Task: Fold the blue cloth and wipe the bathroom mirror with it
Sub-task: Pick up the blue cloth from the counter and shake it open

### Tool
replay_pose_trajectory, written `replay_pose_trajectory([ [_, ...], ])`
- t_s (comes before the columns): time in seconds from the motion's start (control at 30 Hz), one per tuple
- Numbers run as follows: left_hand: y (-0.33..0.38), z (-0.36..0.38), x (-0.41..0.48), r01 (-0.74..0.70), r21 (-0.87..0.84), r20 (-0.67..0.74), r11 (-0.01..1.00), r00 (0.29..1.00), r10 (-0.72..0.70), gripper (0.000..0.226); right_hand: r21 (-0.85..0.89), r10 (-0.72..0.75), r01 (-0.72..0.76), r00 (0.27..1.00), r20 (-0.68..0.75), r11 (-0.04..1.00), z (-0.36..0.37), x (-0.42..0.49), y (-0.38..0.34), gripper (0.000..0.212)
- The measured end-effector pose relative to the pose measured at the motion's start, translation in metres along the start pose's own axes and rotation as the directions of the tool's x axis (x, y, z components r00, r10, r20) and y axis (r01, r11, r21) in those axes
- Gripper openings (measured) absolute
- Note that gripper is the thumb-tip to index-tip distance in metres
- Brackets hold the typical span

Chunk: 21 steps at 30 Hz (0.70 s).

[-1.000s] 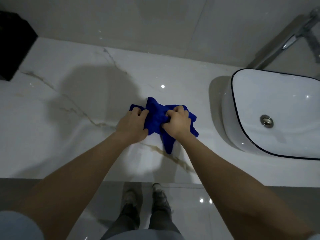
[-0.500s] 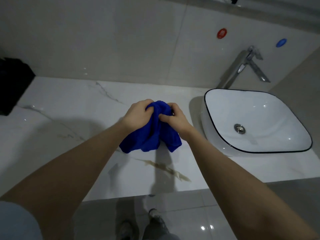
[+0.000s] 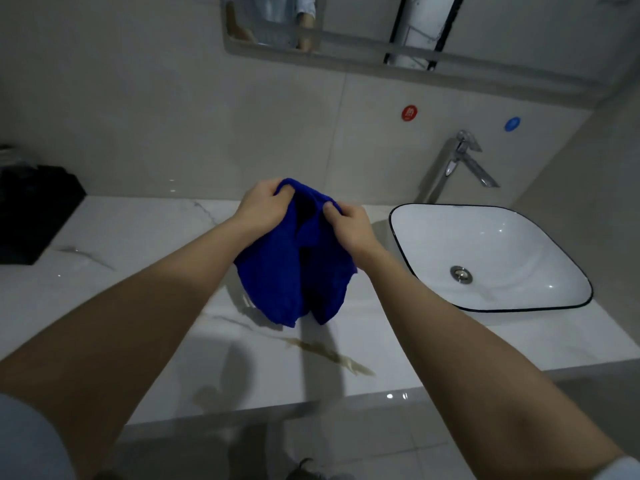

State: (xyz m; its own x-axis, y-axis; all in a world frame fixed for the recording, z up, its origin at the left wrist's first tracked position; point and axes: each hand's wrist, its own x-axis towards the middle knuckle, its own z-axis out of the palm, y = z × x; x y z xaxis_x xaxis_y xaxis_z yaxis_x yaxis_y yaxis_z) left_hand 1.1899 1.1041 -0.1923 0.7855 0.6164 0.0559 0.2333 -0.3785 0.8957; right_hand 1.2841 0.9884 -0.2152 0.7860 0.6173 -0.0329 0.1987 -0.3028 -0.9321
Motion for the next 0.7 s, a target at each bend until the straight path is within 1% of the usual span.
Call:
replay_pose_trajectory([
  [0.03, 0.003, 0.000, -0.001, -0.012, 0.027, -0.016, 1.000, 1.000, 0.013, 0.028, 0.010, 0.005, -0.005, 1.000, -0.008, 1.000, 0.001, -0.001, -0.002, 0.042],
  [0.1, 0.004, 0.000, -0.003, -0.028, 0.050, -0.031, 0.998, 0.999, 0.030, 0.031, 0.056, 0.015, -0.015, 1.000, -0.014, 0.998, 0.003, -0.002, -0.006, 0.040],
  [0.17, 0.002, -0.002, -0.007, -0.017, -0.019, -0.013, 1.000, 1.000, 0.016, 0.031, 0.127, 0.025, -0.026, 1.000, 0.003, 0.992, 0.003, -0.004, -0.014, 0.032],
  [0.2, -0.001, -0.003, -0.008, -0.005, -0.072, 0.037, 0.997, 0.999, 0.007, 0.026, 0.175, 0.043, -0.047, 0.999, 0.029, 0.983, 0.003, -0.003, -0.018, 0.030],
  [0.23, -0.004, -0.005, -0.010, 0.011, -0.109, 0.114, 0.994, 0.993, 0.001, 0.019, 0.228, 0.069, -0.083, 0.995, 0.066, 0.970, 0.001, -0.003, -0.020, 0.029],
  [0.27, -0.008, -0.008, -0.012, 0.029, -0.105, 0.204, 0.994, 0.979, -0.007, 0.009, 0.270, 0.109, -0.137, 0.987, 0.113, 0.953, -0.001, -0.002, -0.023, 0.029],
  [0.3, -0.011, -0.009, -0.015, 0.055, -0.058, 0.269, 0.997, 0.962, -0.037, 0.011, 0.289, 0.160, -0.205, 0.972, 0.171, 0.935, -0.003, -0.003, -0.026, 0.029],
  [0.33, -0.017, -0.009, -0.016, 0.088, 0.010, 0.297, 0.996, 0.951, -0.087, 0.021, 0.303, 0.209, -0.271, 0.952, 0.223, 0.914, -0.004, -0.004, -0.028, 0.028],
  [0.37, -0.022, -0.009, -0.017, 0.126, 0.080, 0.292, 0.989, 0.945, -0.144, 0.033, 0.333, 0.250, -0.330, 0.933, 0.261, 0.883, -0.005, -0.005, -0.029, 0.026],
  [0.43, -0.030, -0.007, -0.019, 0.236, 0.184, 0.255, 0.954, 0.926, -0.278, 0.064, 0.453, 0.292, -0.400, 0.911, 0.291, 0.797, -0.004, -0.007, -0.033, 0.022],
  [0.47, -0.035, -0.004, -0.022, 0.316, 0.204, 0.258, 0.927, 0.896, -0.362, 0.073, 0.521, 0.304, -0.424, 0.903, 0.302, 0.741, -0.004, -0.007, -0.036, 0.022],
  [0.5, -0.036, -0.003, -0.027, 0.387, 0.198, 0.287, 0.900, 0.856, -0.431, 0.071, 0.596, 0.310, -0.442, 0.897, 0.316, 0.670, -0.004, -0.006, -0.039, 0.027],
  [0.53, -0.039, -0.002, -0.034, 0.449, 0.159, 0.331, 0.879, 0.815, -0.476, 0.061, 0.671, 0.308, -0.444, 0.896, 0.321, 0.593, -0.006, -0.005, -0.042, 0.034],
  [0.57, -0.042, -0.001, -0.043, 0.498, 0.079, 0.402, 0.864, 0.777, -0.485, 0.048, 0.743, 0.293, -0.429, 0.902, 0.318, 0.514, -0.008, -0.004, -0.046, 0.038],
  [0.6, -0.043, 0.000, -0.054, 0.538, 0.006, 0.460, 0.843, 0.747, -0.480, 0.041, 0.799, 0.260, -0.410, 0.910, 0.323, 0.441, -0.011, -0.002, -0.051, 0.039],
  [0.63, -0.046, 0.001, -0.063, 0.529, -0.053, 0.528, 0.847, 0.735, -0.426, 0.046, 0.835, 0.226, -0.390, 0.919, 0.324, 0.389, -0.014, -0.002, -0.056, 0.038],
  [0.67, -0.054, 0.007, -0.067, 0.480, -0.056, 0.576, 0.876, 0.732, -0.364, 0.058, 0.857, 0.190, -0.367, 0.929, 0.318, 0.363, -0.016, -0.003, -0.061, 0.037],
  [0.7, -0.061, 0.016, -0.069, 0.426, -0.051, 0.569, 0.903, 0.756, -0.324, 0.057, 0.872, 0.164, -0.348, 0.937, 0.309, 0.344, -0.016, -0.003, -0.065, 0.037],
])
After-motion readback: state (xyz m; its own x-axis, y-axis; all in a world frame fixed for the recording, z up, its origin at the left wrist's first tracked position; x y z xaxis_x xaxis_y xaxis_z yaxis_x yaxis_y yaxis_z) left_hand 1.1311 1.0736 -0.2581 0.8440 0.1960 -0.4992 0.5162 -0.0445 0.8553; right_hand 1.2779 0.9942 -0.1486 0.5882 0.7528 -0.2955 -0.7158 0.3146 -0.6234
